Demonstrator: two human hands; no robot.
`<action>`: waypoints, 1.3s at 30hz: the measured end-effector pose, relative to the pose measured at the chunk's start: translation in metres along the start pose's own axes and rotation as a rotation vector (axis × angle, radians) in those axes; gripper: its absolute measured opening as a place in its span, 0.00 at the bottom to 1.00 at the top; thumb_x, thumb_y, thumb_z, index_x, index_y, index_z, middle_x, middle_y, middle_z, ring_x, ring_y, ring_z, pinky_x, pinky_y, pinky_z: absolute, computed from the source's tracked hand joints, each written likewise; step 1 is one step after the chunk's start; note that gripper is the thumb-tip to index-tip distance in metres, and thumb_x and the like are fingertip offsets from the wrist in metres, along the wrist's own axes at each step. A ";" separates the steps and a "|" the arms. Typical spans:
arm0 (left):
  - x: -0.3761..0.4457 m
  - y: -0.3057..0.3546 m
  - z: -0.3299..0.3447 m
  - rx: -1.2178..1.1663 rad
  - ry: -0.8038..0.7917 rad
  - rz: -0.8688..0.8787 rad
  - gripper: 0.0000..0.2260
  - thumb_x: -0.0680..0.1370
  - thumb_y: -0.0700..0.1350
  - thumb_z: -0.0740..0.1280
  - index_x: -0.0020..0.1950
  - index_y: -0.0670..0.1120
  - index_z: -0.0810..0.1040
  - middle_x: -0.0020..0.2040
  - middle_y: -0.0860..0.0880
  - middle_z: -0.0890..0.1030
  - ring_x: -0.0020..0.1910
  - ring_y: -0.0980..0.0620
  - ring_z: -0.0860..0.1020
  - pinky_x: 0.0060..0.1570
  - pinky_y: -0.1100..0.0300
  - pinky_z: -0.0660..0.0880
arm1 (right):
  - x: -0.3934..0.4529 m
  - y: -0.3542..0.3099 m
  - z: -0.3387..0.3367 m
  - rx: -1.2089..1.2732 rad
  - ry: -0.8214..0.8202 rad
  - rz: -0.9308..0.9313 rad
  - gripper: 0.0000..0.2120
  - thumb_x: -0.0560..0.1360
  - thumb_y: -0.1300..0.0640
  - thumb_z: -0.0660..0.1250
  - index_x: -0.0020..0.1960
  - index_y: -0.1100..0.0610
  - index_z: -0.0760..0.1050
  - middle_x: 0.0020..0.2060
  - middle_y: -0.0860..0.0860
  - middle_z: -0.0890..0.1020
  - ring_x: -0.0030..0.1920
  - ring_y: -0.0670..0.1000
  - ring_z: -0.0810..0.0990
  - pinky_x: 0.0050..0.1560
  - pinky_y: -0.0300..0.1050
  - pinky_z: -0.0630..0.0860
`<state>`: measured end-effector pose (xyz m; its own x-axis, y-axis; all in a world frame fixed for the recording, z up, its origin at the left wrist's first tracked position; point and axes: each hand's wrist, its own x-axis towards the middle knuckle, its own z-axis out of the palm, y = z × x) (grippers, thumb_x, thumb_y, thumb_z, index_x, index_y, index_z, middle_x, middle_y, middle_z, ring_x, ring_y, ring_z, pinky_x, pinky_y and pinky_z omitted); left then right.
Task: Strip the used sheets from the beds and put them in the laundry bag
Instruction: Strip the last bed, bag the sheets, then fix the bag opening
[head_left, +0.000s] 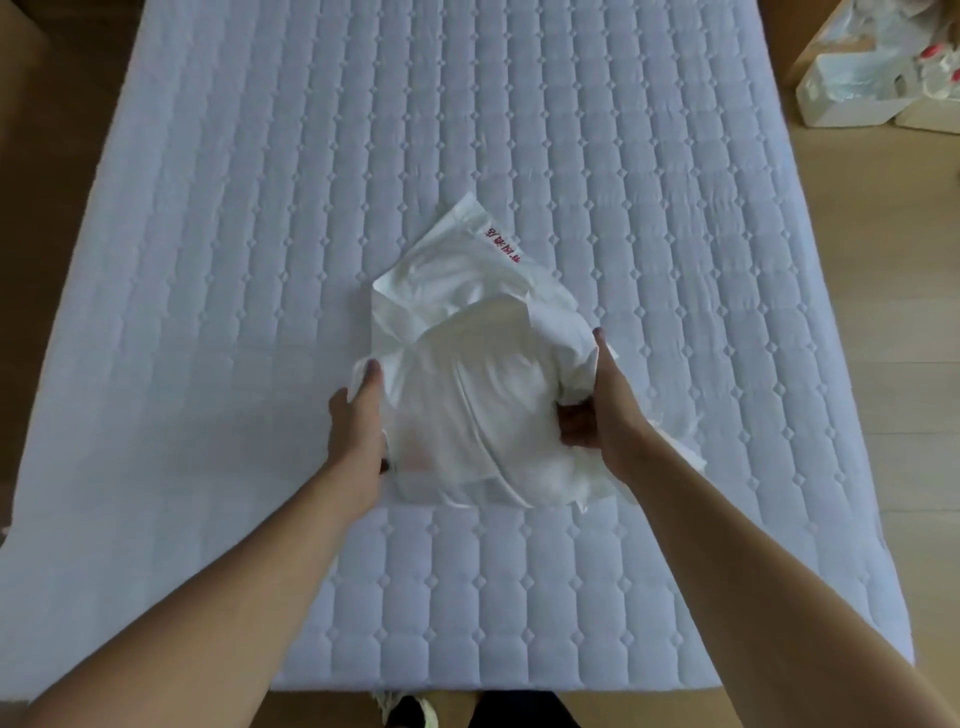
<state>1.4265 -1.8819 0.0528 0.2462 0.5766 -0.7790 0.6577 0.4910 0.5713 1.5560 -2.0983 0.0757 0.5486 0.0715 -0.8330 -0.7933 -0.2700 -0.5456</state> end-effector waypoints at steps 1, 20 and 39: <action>-0.001 0.000 0.009 0.116 0.063 0.124 0.42 0.69 0.71 0.71 0.78 0.57 0.63 0.71 0.45 0.76 0.65 0.41 0.77 0.66 0.43 0.75 | 0.013 -0.007 0.011 -0.039 0.001 -0.037 0.35 0.77 0.24 0.52 0.52 0.54 0.80 0.38 0.56 0.82 0.37 0.57 0.80 0.37 0.46 0.77; 0.099 -0.018 0.031 0.025 -0.146 0.116 0.46 0.59 0.69 0.80 0.75 0.68 0.67 0.69 0.52 0.78 0.67 0.47 0.78 0.64 0.43 0.76 | 0.118 0.054 -0.016 -0.760 0.131 -0.159 0.45 0.70 0.17 0.48 0.82 0.36 0.50 0.84 0.51 0.51 0.83 0.58 0.47 0.80 0.66 0.48; -0.018 -0.062 -0.061 0.255 -0.502 -0.238 0.30 0.69 0.71 0.73 0.62 0.52 0.84 0.54 0.48 0.88 0.57 0.46 0.84 0.64 0.48 0.76 | -0.046 0.156 -0.014 -0.055 -0.126 0.250 0.37 0.67 0.30 0.75 0.66 0.53 0.80 0.58 0.55 0.86 0.59 0.61 0.84 0.67 0.61 0.77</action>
<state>1.3379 -1.8833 0.0473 0.3358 0.0611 -0.9399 0.8706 0.3607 0.3345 1.4109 -2.1575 0.0305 0.2983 0.1136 -0.9477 -0.8824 -0.3457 -0.3192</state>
